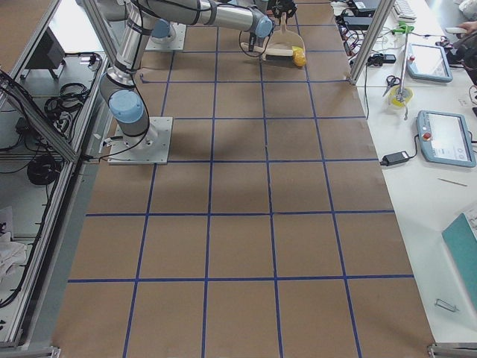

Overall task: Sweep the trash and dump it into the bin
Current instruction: 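Sweep the bread roll into the dustpan with the right gripper's brush, then move the brush behind the potato and sponge with the right gripper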

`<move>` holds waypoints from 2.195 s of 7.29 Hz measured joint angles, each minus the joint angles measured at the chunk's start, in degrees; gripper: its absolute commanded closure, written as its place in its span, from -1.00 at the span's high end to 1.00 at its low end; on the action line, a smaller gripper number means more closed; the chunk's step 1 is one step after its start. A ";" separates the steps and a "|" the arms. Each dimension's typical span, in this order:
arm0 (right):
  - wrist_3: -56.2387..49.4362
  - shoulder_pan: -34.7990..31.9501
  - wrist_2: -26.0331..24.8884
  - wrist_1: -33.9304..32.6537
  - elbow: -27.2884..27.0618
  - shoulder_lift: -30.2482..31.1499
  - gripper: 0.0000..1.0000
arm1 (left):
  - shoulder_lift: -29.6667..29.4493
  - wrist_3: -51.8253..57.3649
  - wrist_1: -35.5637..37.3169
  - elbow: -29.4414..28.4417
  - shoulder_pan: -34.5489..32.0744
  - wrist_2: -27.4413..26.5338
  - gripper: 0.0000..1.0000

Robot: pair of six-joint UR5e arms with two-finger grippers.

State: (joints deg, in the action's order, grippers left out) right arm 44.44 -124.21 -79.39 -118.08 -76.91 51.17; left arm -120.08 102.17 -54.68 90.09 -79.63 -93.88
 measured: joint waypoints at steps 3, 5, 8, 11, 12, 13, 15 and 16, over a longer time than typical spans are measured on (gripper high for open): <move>2.33 -2.09 0.37 -0.08 3.19 -1.14 -1.00 | -0.02 -0.04 0.01 0.00 0.00 0.01 -1.00; 3.17 -2.38 1.12 1.01 3.47 0.67 -1.00 | -0.02 -0.04 0.01 0.00 0.00 0.01 -1.00; 3.12 -0.95 2.04 4.61 3.49 4.01 -1.00 | 0.10 -0.06 -0.01 0.00 -0.04 0.01 -1.00; -5.21 5.89 -2.97 12.50 2.89 7.72 -1.00 | -0.03 -0.05 -0.04 0.00 -0.09 -0.04 -1.00; -8.73 7.93 -5.42 14.05 2.70 8.39 -1.00 | -0.07 -0.02 -0.05 0.00 -0.09 -0.06 -1.00; -12.59 9.46 -7.50 14.49 2.51 8.41 -1.00 | -0.12 -0.02 -0.06 -0.02 -0.09 -0.07 -1.00; -18.08 11.79 -10.95 14.17 2.47 7.21 -1.00 | -0.24 -0.04 0.00 -0.07 -0.09 -0.08 -1.00; -19.14 12.34 -11.60 13.28 2.80 5.72 -1.00 | -0.26 -0.06 0.00 -0.08 -0.09 -0.08 -1.00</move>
State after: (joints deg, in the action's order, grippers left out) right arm 25.30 -111.86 -90.99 -104.80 -74.11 56.89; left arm -120.34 102.11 -54.67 90.01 -79.72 -93.96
